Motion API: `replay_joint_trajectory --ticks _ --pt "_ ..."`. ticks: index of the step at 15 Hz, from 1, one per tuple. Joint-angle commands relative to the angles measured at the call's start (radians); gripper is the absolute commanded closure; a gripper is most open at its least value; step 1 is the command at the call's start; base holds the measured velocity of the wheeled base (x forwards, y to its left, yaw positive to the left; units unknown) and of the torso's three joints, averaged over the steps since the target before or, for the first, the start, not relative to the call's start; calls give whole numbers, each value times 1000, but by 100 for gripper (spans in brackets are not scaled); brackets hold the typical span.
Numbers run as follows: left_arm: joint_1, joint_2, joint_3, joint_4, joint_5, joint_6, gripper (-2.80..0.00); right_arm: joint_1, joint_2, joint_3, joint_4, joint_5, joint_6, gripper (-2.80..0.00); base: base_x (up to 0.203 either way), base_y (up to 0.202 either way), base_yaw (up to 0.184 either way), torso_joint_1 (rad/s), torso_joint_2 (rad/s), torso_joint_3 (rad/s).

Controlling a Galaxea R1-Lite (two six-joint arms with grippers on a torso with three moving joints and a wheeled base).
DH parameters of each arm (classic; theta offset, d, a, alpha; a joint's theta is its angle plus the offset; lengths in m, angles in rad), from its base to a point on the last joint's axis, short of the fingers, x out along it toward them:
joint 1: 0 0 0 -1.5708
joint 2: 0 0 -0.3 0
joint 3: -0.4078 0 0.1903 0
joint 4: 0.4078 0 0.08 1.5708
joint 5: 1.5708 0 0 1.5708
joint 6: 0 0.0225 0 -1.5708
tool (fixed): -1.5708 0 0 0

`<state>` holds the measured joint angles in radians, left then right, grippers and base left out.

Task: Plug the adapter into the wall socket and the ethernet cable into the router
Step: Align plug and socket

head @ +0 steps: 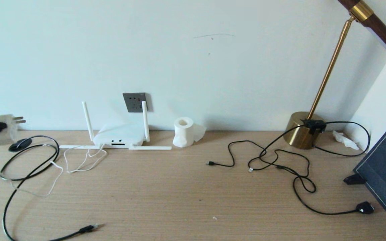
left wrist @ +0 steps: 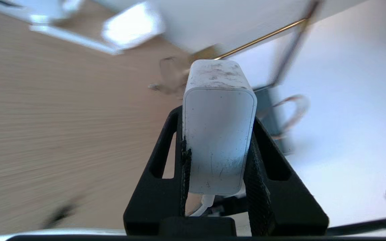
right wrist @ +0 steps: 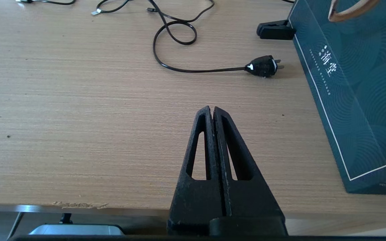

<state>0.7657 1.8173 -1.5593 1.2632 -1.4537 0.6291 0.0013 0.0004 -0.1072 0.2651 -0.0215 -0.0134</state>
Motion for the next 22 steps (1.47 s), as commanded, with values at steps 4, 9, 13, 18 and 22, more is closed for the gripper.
replay_joint_trajectory --ticks 4,9,13,18,22 --pt "-18 -41 223 -611 250 1 0 0 1 0 2 0 0 0 0 0 0 0 0 0" --pt "-145 -93 555 -1456 573 -215 0 0 1 0 2 0 0 0 0 0 0 0 0 0" --pt "-469 -80 735 -1911 908 -584 0 0 1 0 2 0 0 0 0 0 0 0 0 0" --pt "-748 182 875 -2656 1254 -657 0 0 1 0 2 0 0 0 0 0 0 0 0 0" --pt "-814 288 879 -2793 1386 -595 0 0 1 0 2 0 0 0 0 0 0 0 0 0"
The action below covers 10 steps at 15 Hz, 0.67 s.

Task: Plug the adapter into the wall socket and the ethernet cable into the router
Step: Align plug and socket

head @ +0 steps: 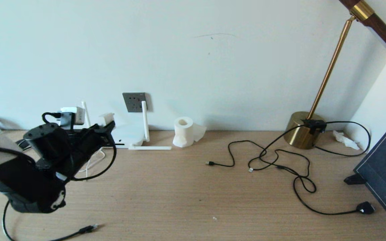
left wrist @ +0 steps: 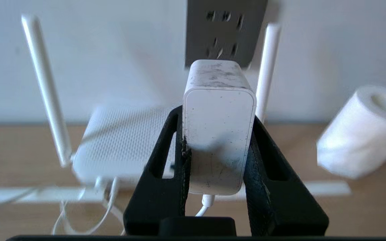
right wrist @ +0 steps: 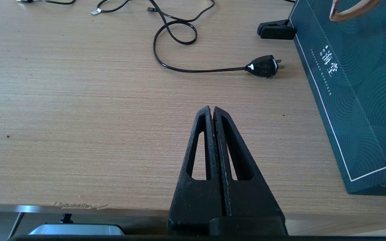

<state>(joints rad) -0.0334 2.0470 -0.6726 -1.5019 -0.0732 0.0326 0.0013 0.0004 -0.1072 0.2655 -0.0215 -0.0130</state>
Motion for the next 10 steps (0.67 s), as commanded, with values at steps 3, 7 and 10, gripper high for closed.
replay_joint_trajectory --ticks 3,7,10 --pt "-37 78 -114 -28 6 10 0 0 1 0 1 0 -1 0 0 0 0 0 0 0" --pt "-58 170 -277 -28 7 28 0 0 1 0 1 0 -1 0 0 0 0 0 0 0" --pt "-76 229 -344 -28 36 41 0 0 1 0 1 0 -1 0 0 0 0 0 0 0"
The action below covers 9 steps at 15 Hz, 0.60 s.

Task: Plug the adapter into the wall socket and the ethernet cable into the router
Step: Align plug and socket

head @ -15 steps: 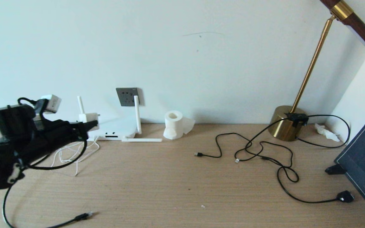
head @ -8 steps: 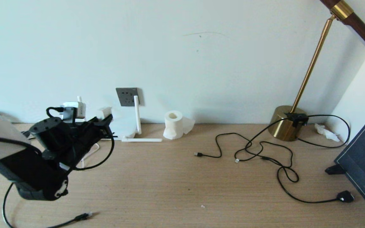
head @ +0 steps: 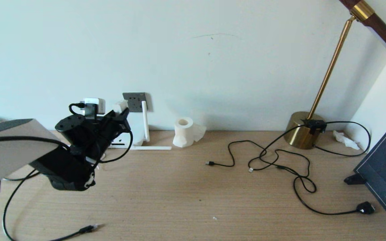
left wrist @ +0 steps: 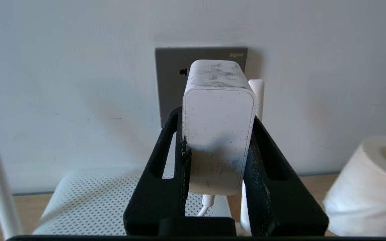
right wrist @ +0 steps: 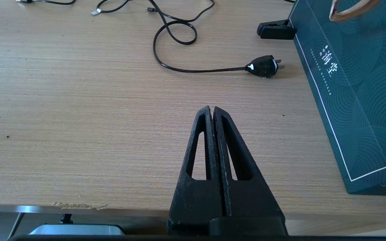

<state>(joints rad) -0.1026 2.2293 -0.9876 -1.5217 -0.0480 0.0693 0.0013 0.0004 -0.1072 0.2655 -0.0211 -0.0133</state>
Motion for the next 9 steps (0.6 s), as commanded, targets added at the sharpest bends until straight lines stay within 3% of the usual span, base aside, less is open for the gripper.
replay_joint_trajectory --ticks 1,9 --pt "-9 68 -46 -8 30 22 0 0 1 0 1 0 0 0 0 0 0 0 0 0" --pt "-46 75 -46 -8 65 31 0 0 1 0 1 0 0 0 0 0 0 0 0 0"
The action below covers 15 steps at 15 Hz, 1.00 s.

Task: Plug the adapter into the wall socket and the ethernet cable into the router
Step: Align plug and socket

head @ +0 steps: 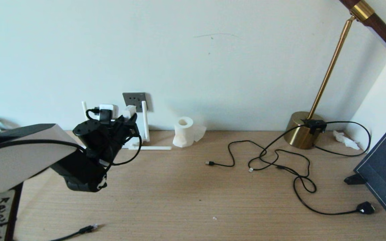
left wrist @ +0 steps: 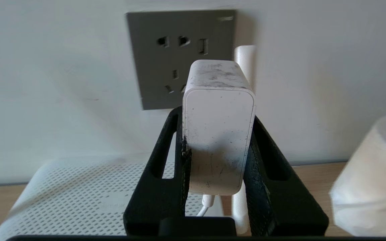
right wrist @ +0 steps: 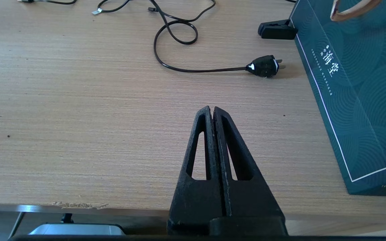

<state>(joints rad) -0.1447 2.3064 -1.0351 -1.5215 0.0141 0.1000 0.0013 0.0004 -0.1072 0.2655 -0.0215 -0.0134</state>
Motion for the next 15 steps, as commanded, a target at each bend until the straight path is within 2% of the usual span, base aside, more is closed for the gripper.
replay_joint_trajectory --ticks 1,3,11,15 --pt "-4 -4 1 -8 18 -2 0 0 1 0 1 0 0 0 0 0 0 0 0 0" --pt "-11 4 11 -8 58 -5 0 0 1 0 1 0 0 0 0 0 0 0 0 0" --pt "0 7 2 -8 58 -15 0 0 1 0 1 0 0 0 0 0 0 0 0 0" --pt "7 36 -109 -8 61 -46 0 0 1 0 1 0 0 0 0 0 0 0 0 0"
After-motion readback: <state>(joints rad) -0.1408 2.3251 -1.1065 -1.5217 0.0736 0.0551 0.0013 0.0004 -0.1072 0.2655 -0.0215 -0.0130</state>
